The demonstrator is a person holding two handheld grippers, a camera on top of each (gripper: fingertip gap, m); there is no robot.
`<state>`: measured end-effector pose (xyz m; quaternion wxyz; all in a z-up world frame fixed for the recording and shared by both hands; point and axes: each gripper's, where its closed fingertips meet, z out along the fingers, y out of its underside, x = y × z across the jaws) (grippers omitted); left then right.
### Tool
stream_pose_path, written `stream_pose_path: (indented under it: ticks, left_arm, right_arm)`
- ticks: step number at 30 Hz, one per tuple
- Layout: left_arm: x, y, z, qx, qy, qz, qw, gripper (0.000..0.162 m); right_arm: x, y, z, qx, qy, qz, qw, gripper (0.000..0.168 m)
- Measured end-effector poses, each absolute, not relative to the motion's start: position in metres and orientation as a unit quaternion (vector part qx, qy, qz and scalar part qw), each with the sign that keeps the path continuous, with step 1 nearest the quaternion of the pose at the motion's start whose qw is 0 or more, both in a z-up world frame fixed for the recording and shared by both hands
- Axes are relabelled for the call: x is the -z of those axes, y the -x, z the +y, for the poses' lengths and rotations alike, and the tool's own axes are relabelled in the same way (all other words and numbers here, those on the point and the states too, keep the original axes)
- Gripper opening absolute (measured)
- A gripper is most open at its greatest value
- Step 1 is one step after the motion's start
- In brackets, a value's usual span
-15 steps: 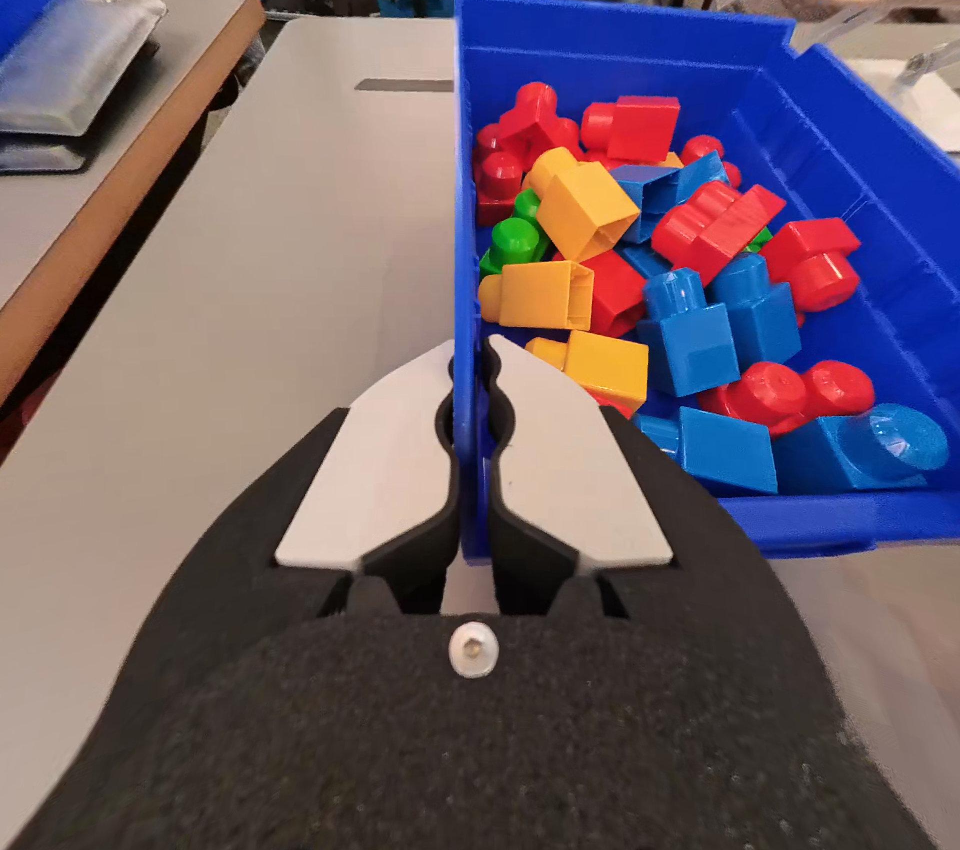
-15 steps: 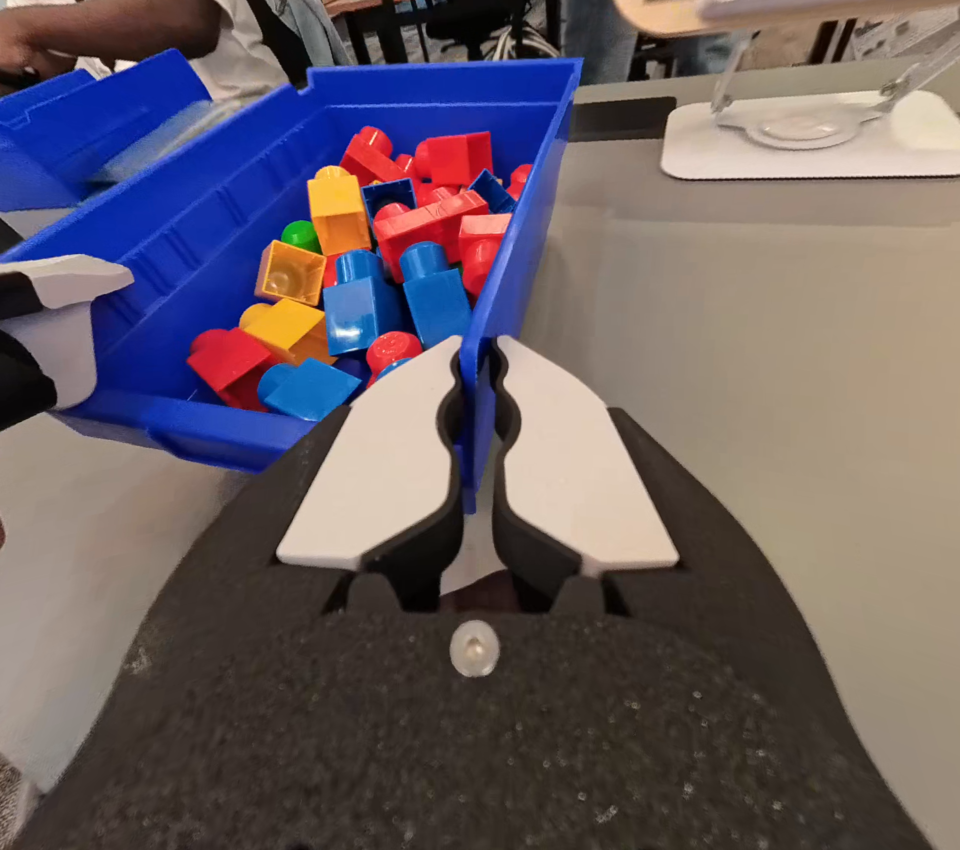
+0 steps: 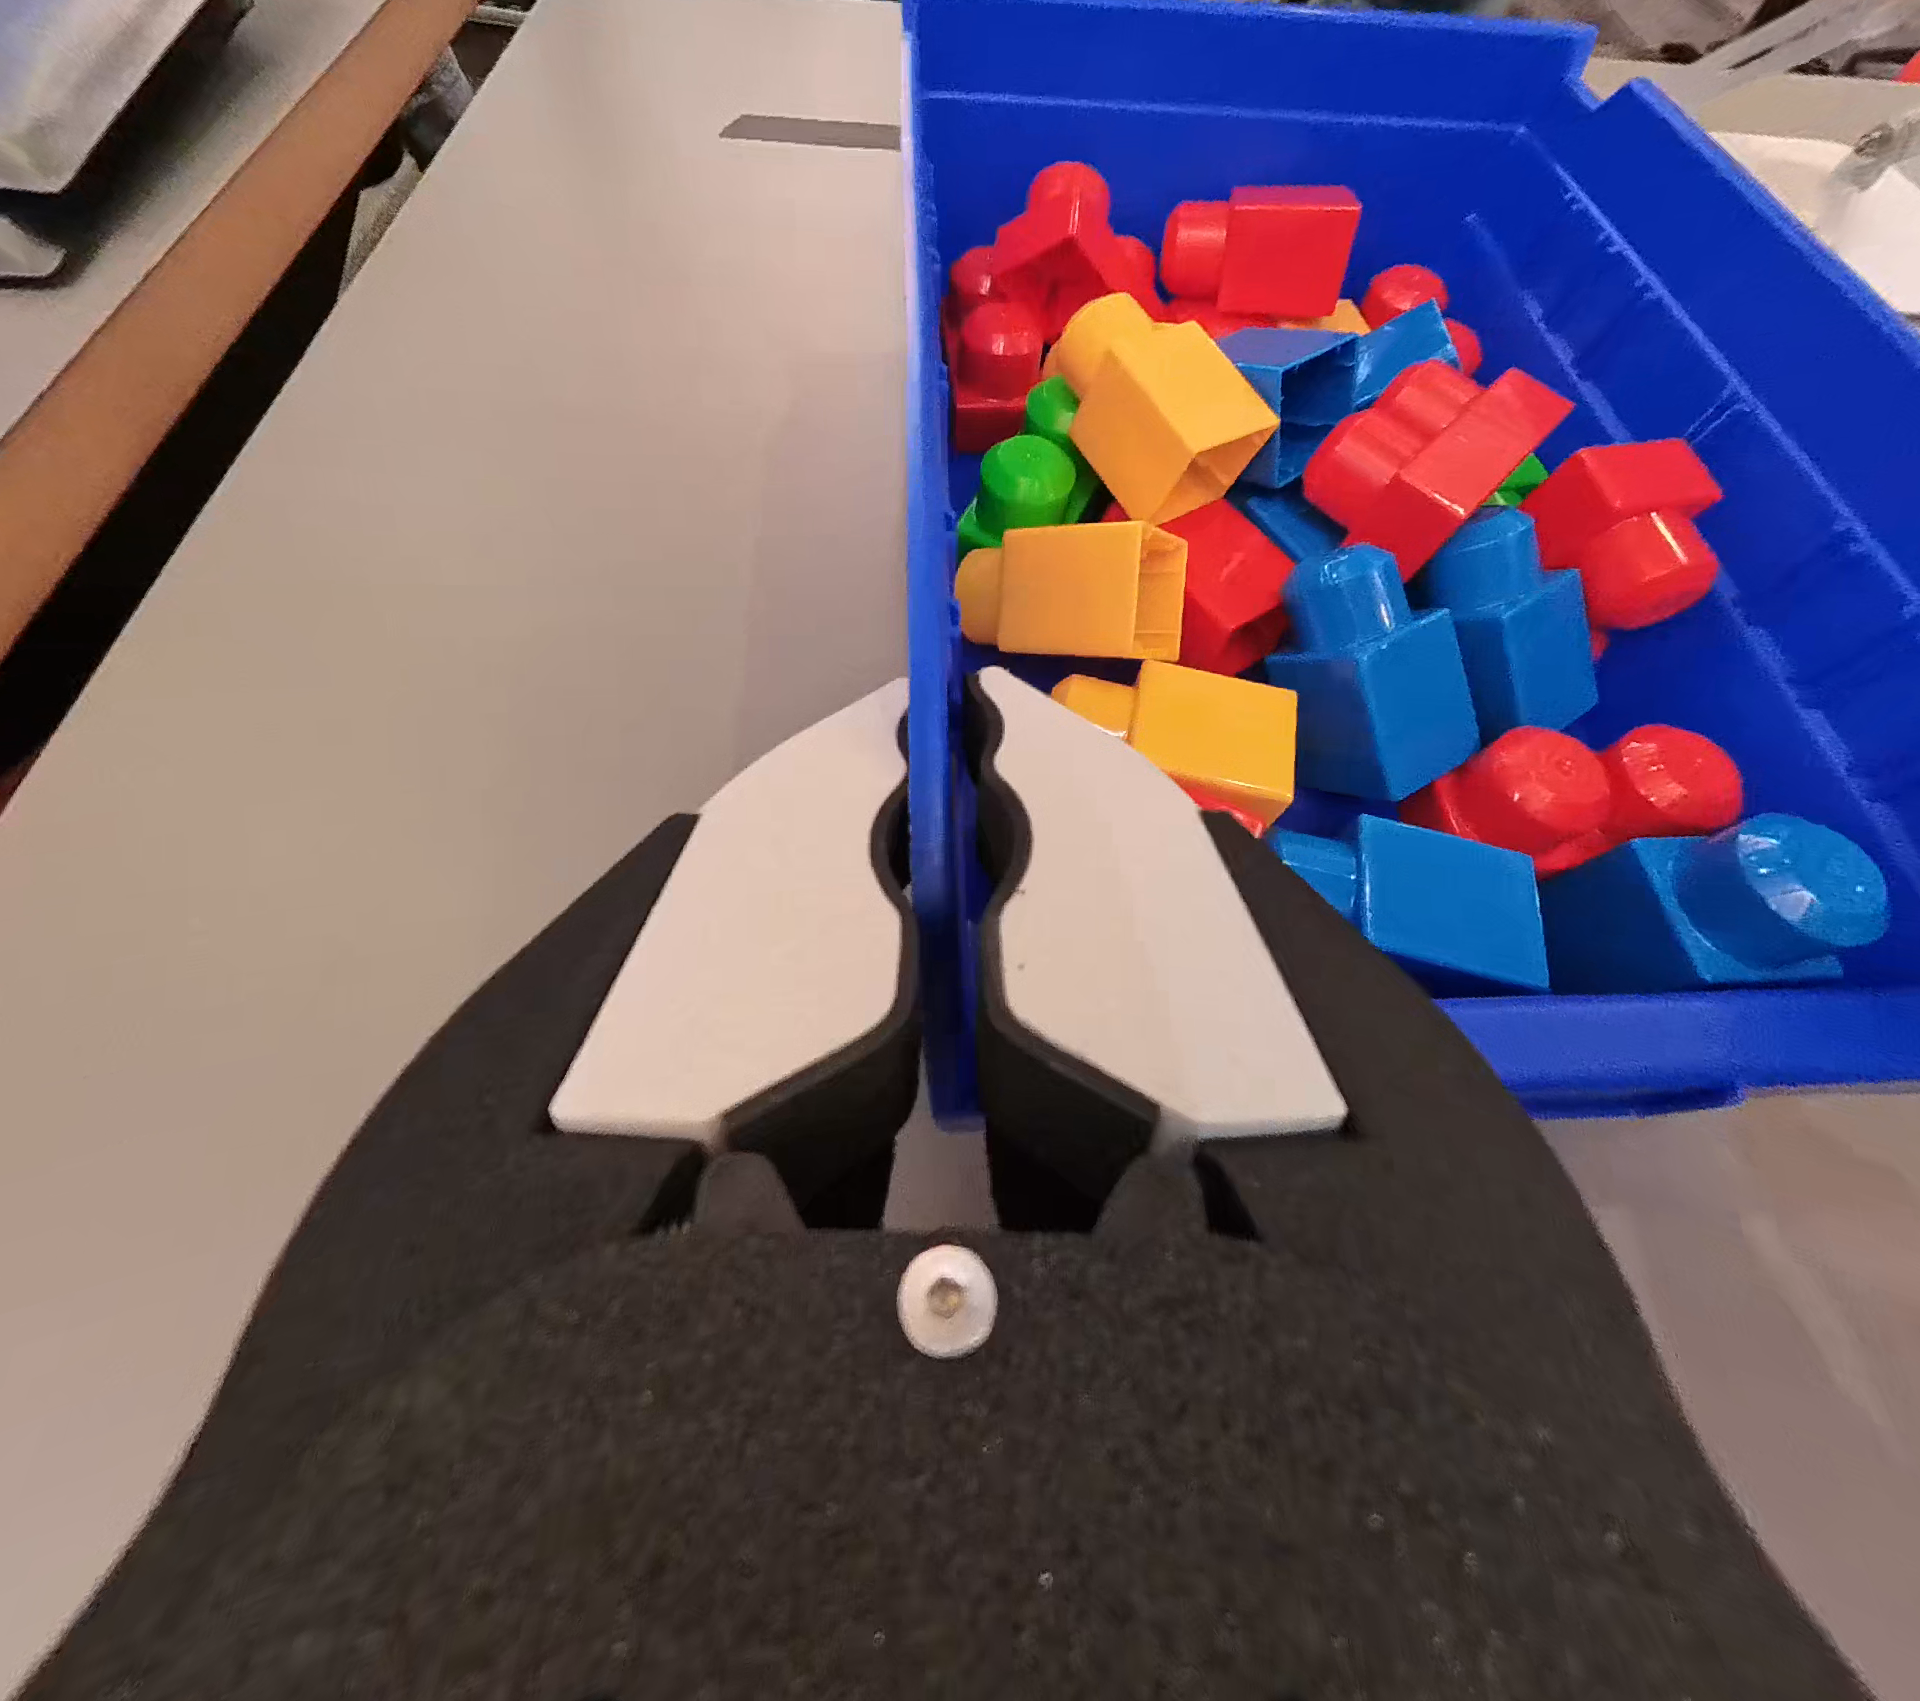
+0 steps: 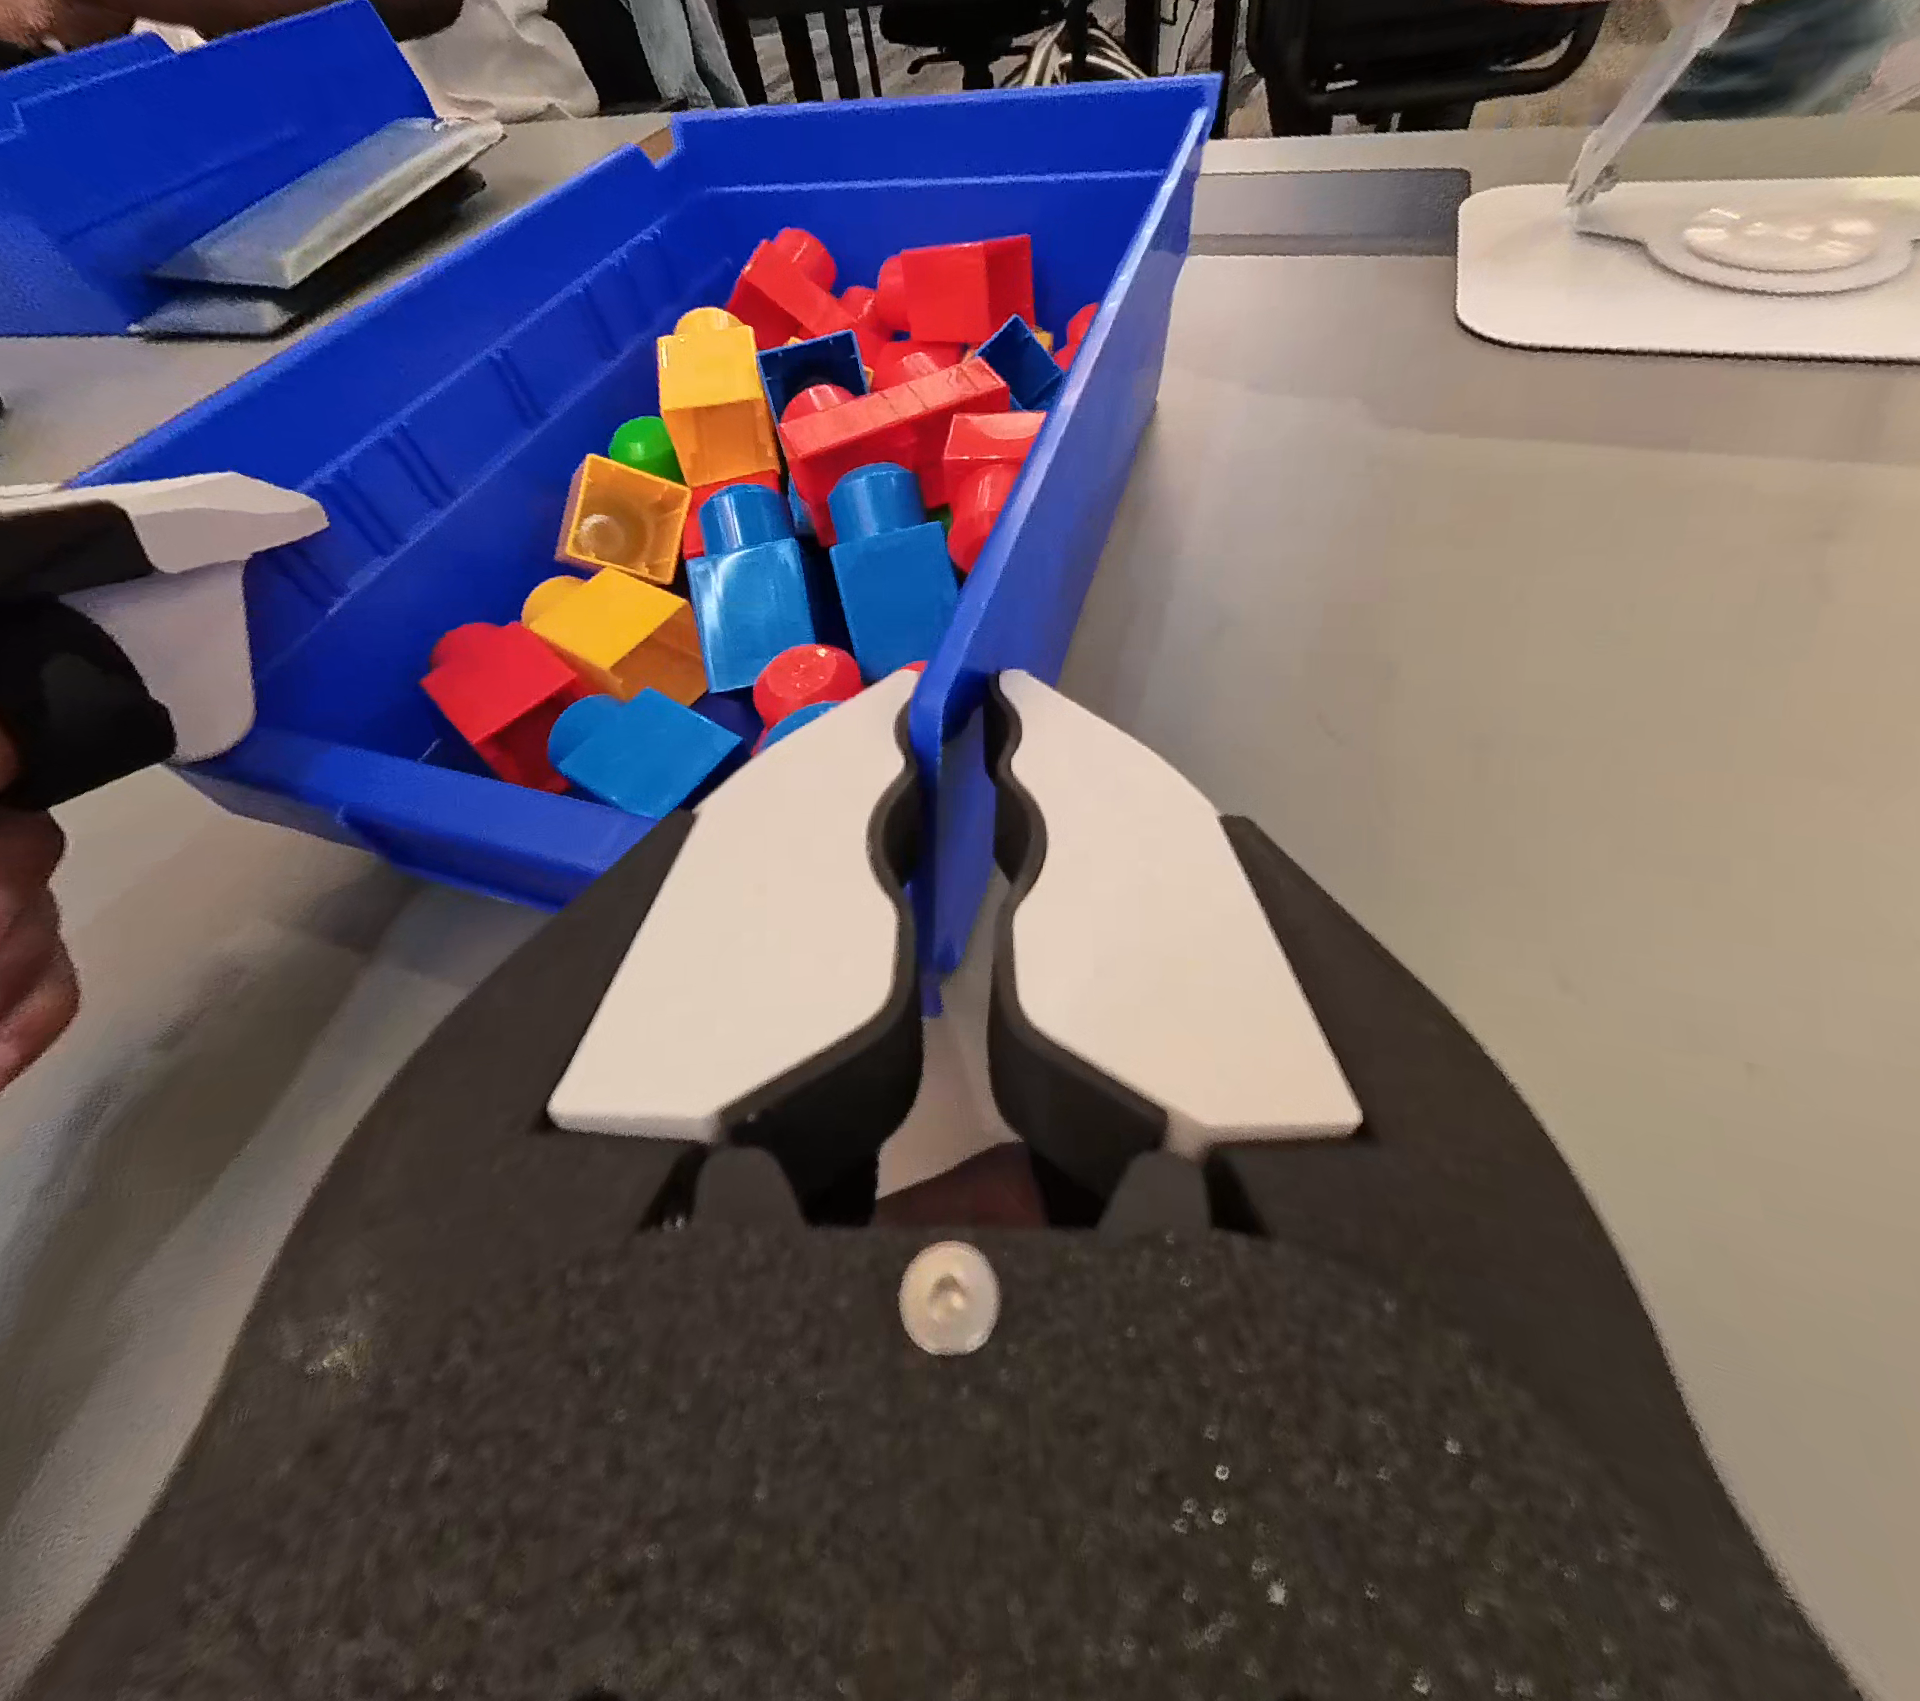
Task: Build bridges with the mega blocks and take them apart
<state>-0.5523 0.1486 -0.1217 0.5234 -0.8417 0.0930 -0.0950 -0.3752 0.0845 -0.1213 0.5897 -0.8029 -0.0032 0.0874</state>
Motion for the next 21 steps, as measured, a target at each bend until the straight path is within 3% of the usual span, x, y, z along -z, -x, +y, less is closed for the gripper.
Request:
stream_pose_path:
  ticks: [9,13,18,21]
  left_arm:
    - [0.123,0.551,0.157,0.128,0.84,0.082,0.521,0.005]
    - [0.118,0.556,0.141,0.099,0.853,0.073,0.508,0.044]
    - [0.073,0.536,0.099,0.108,0.825,0.075,0.55,0.056]
    - [0.052,0.486,0.07,0.159,0.806,0.107,0.56,0.061]
  right_arm:
    - [0.12,0.376,0.087,-0.129,0.805,-0.041,0.577,0.013]
    - [0.11,0.372,0.056,-0.202,0.809,-0.154,0.53,0.026]
    - [0.105,0.325,-0.031,-0.358,0.792,-0.291,0.4,0.035]
    - [0.098,0.265,-0.057,-0.424,0.773,-0.279,0.38,0.039]
